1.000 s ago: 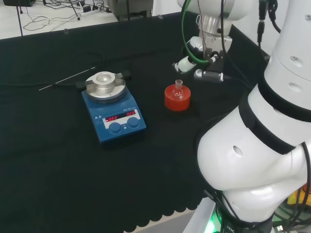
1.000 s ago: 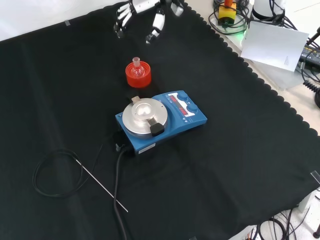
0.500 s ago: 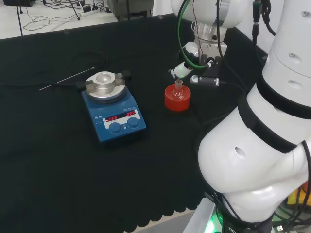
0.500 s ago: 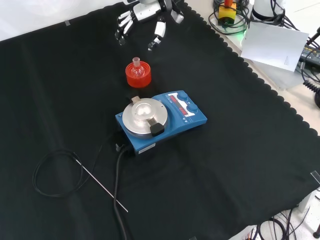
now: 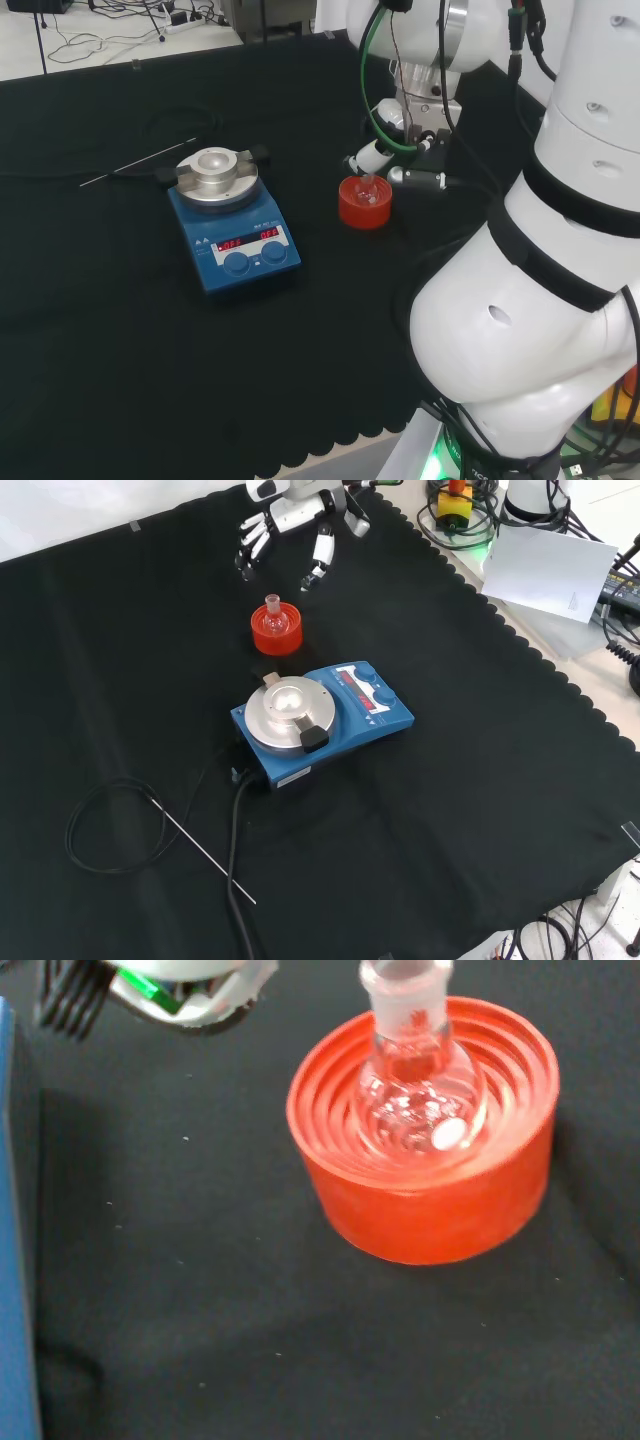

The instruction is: Pick up the round-bottom flask.

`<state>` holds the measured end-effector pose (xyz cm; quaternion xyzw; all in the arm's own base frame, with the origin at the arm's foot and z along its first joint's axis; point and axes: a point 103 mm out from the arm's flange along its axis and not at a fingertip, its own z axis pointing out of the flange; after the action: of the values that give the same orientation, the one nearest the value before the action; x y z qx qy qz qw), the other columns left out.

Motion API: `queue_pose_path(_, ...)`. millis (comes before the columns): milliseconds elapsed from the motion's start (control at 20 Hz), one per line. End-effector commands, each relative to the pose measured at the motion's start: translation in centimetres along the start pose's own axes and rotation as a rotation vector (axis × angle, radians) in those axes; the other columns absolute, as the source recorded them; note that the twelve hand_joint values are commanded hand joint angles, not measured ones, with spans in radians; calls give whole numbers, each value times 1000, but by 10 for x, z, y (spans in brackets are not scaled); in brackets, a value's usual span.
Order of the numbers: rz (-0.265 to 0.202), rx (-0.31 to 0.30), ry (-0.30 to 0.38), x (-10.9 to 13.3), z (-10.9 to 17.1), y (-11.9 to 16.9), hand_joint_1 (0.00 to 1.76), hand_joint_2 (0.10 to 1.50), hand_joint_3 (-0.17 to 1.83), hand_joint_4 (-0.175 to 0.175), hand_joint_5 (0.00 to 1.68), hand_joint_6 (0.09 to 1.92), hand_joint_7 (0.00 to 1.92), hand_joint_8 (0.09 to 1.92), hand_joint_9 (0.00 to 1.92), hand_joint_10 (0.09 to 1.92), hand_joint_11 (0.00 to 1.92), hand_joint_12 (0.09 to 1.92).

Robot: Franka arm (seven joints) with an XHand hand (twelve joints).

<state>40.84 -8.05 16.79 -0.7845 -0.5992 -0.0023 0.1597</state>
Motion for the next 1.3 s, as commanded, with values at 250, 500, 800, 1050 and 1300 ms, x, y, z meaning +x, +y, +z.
queue_pose_path(250,45,-22,2,-15,21,6,896,590,553,-4,616,123,227,641,389,671,2,1413)
queue_pose_path(500,52,-29,0,-17,26,10,915,575,558,-4,643,140,247,649,395,671,14,1413)
queue_pose_path(800,56,-77,-3,-20,31,15,923,570,566,-5,671,160,259,653,402,671,23,1411)
queue_pose_path(1050,56,-80,8,-22,35,23,938,568,571,-7,699,183,265,656,409,671,31,1407)
queue_pose_path(1300,58,-91,9,-22,38,28,946,560,594,-9,646,382,266,657,426,654,44,1401)
